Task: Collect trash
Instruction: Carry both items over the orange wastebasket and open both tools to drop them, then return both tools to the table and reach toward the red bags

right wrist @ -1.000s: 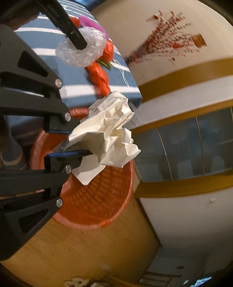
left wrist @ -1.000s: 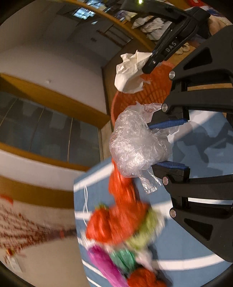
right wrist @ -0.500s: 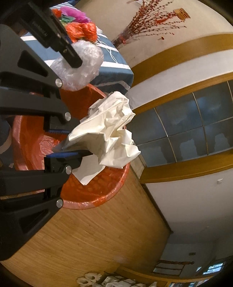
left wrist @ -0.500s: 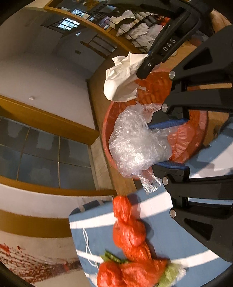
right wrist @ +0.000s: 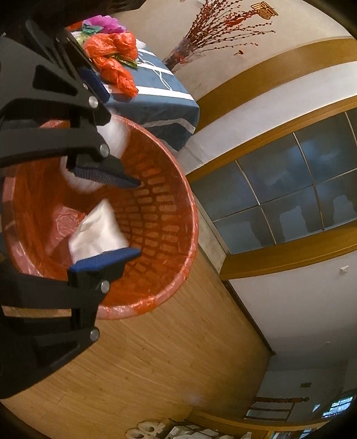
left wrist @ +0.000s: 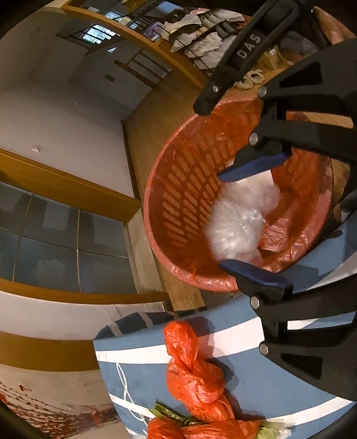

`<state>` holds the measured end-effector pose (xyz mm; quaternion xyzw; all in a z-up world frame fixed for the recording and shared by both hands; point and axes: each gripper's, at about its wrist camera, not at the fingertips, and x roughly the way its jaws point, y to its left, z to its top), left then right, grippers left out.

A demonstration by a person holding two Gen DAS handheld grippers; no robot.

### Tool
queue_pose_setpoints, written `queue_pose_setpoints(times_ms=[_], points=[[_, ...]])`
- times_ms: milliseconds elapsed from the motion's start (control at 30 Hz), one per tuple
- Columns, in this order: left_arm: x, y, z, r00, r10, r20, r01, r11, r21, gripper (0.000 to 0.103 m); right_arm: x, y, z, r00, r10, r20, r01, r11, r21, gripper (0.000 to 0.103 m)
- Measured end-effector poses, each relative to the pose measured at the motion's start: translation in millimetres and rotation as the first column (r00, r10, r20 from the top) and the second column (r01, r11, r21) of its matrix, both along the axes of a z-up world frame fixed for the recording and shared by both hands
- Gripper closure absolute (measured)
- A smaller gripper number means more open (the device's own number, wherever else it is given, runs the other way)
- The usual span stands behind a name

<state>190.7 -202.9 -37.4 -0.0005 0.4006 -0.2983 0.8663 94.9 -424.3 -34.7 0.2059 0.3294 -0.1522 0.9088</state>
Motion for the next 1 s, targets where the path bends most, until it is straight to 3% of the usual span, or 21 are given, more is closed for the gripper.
queue_pose_setpoints(times_ms=[400, 667, 1000], points=[[-9.7, 36.6, 6.1, 0.996, 0.079, 0.046, -0.081, 0.996, 0.039, 0.023, -13.5, 18.2, 5.5, 1.000, 0.011, -0.007, -0.012, 0.997, -0.073, 0.044], [-17.6, 74.4, 10.7, 0.987, 0.145, 0.068, -0.149, 0.987, 0.063, 0.023, -16.9, 53.9, 18.2, 0.997, 0.077, 0.000, -0.076, 0.992, -0.097, 0.043], [-25.3, 164.8, 29.0, 0.948, 0.292, 0.128, -0.300, 0.952, 0.051, 0.021, -9.9, 122.0, 25.8, 0.978, 0.208, 0.000, -0.207, 0.972, -0.114, 0.041]])
